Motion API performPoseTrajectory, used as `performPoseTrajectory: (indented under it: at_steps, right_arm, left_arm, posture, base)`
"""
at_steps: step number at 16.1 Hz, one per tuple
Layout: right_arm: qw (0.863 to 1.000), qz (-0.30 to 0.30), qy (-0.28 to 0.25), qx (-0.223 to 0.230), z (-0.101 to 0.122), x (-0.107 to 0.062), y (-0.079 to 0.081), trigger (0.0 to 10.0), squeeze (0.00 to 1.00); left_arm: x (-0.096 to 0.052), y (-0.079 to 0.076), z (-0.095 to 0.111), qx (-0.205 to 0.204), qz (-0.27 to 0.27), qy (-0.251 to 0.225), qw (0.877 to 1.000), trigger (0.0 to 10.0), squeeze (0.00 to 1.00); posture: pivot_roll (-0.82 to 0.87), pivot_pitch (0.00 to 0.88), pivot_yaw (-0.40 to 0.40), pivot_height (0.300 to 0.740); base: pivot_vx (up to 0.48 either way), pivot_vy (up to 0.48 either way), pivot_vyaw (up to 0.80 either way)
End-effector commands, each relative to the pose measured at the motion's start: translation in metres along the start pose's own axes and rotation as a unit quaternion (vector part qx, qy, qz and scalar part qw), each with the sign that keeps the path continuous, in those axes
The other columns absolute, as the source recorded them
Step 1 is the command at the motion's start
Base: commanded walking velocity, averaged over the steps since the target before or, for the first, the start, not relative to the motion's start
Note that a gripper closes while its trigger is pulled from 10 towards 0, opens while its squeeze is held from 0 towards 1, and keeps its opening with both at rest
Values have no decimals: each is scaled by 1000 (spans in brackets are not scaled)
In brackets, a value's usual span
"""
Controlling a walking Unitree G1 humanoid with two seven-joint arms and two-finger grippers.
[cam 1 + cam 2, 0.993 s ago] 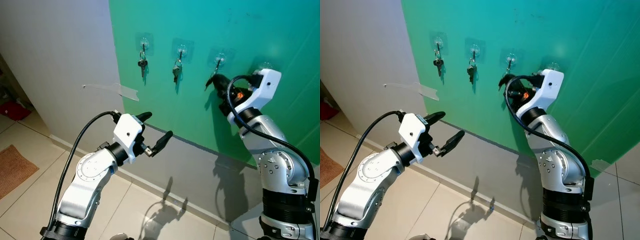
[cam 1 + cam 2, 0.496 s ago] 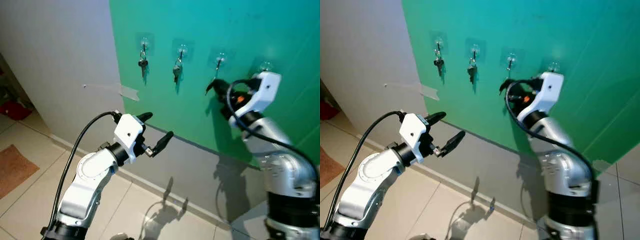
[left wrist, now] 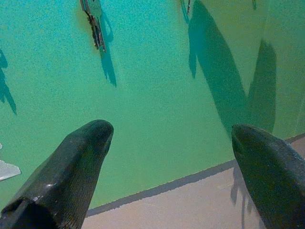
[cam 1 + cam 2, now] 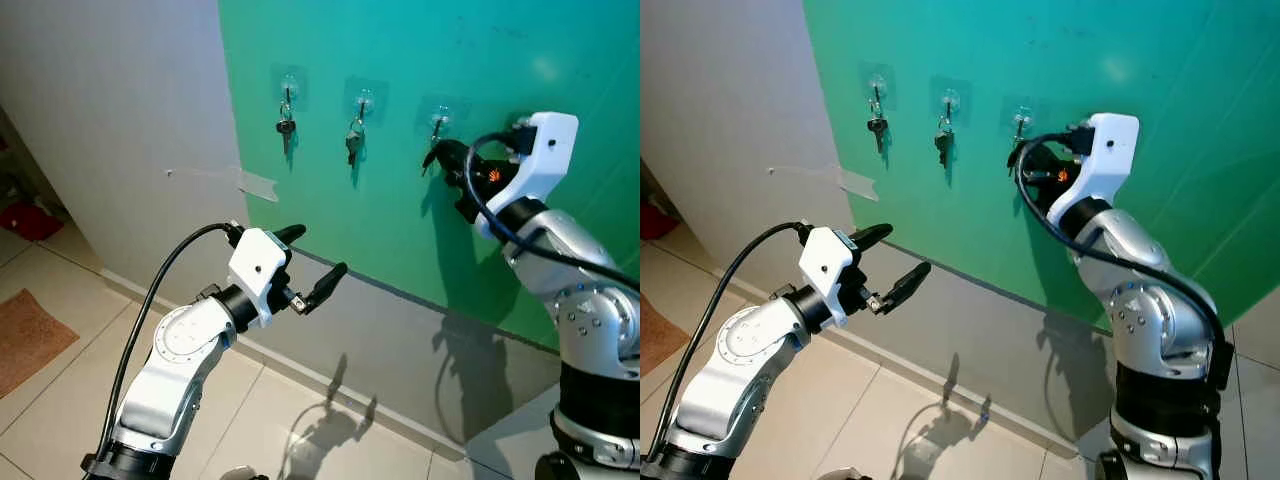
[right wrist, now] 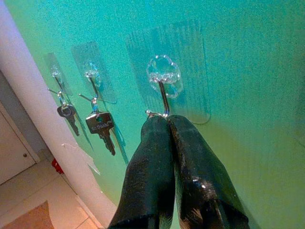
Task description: Hang keys on a hook
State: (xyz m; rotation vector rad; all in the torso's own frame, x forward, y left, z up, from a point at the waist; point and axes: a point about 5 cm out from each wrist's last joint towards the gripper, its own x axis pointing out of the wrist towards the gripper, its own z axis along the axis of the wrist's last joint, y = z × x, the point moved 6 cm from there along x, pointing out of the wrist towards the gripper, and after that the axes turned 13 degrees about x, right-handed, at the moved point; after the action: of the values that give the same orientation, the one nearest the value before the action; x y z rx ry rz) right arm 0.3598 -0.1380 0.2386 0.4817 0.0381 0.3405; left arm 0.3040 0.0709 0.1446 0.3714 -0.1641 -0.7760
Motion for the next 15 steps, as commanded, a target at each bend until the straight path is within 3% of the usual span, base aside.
performPoseTrajectory:
  at_steps: [1,15]
  right_arm:
    - [1000,5,-4,-4,8,0,7,10000,0]
    - [998,-61,9,7,9,4,-8,10000,0]
  left_arm:
    - [3,-1,7,6,-10,-11,1000,10000,0]
    - [4,-2,7,8,-12,-11,1000,10000,0]
  posture:
    - [-79,0,-8,740]
    - [-80,0,-10,740]
  base:
    - [0,0,0]
    - [0,0,0]
